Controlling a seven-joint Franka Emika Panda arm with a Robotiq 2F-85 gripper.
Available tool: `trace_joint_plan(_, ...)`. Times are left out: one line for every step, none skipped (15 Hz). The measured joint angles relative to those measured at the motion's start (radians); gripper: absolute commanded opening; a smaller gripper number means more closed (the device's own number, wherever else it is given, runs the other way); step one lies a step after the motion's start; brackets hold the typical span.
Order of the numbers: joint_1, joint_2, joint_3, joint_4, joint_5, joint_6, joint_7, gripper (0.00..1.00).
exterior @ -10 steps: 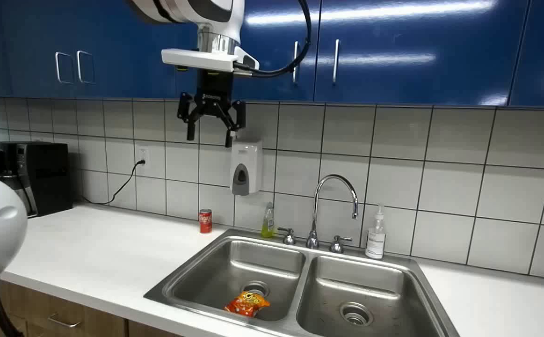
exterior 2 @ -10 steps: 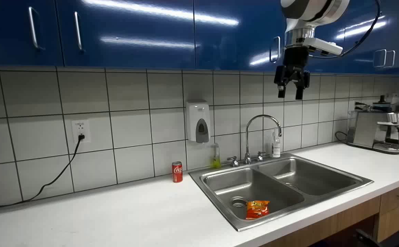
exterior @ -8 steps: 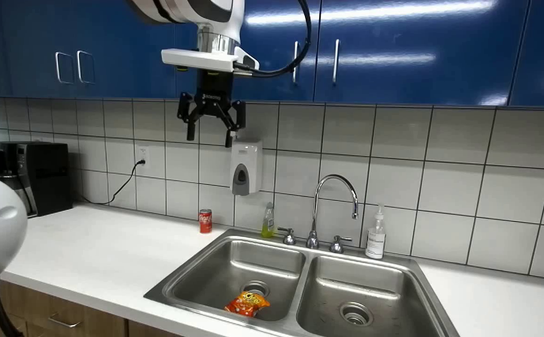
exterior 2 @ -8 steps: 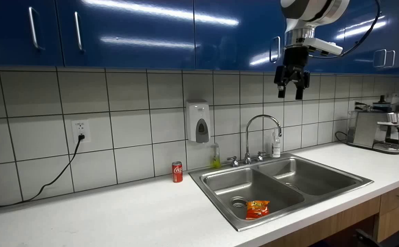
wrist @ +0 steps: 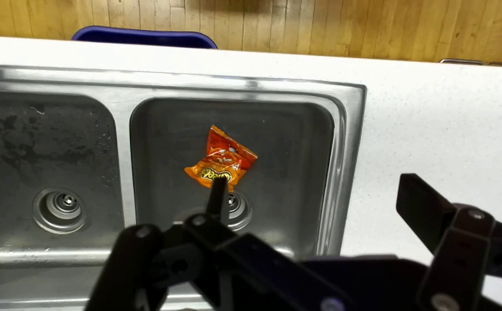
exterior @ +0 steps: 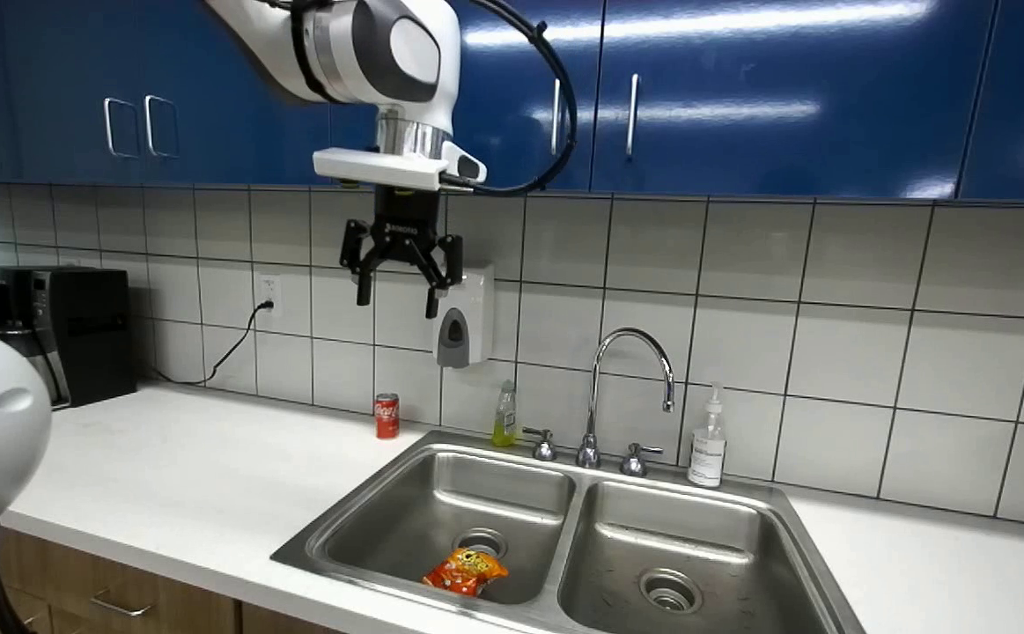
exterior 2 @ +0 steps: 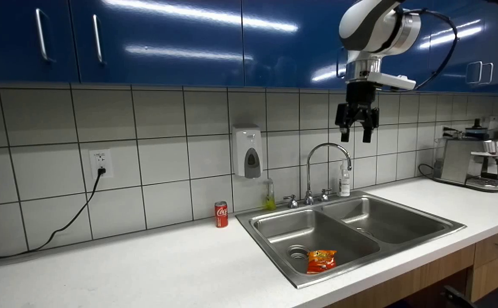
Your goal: Remove the orange packet from the sink and put it on the counter.
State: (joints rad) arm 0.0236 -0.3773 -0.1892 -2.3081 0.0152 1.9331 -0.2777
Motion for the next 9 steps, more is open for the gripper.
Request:
trace_joint_plan(0.0,0.022,0.002,-0.012,0.0,0.027,0.001,1.0)
trace_joint_plan(0.0,0.043,0.003,-0.023,0.0,0.053,0.003,1.0)
trace_joint_plan(0.0,0.063,0.005,-0.033,0.0,0.077,0.004,1.0)
trace_joint_plan(-0.001,0.084,0.006,-0.045,0.0,0.102,0.004,1.0)
trace_joint_plan(-0.002,0.103,0.007,-0.055,0.0,0.123,0.004,1.0)
trace_joint_plan(-0.004,0.119,0.007,-0.065,0.0,0.143,0.005,1.0)
trace_joint_plan(-0.007,0.135,0.007,-0.075,0.0,0.161,0.005,1.0)
trace_joint_plan(-0.011,0.148,0.007,-0.085,0.0,0.179,0.005,1.0)
trace_joint_plan(-0.016,0.162,0.007,-0.096,0.0,0.199,0.005,1.0)
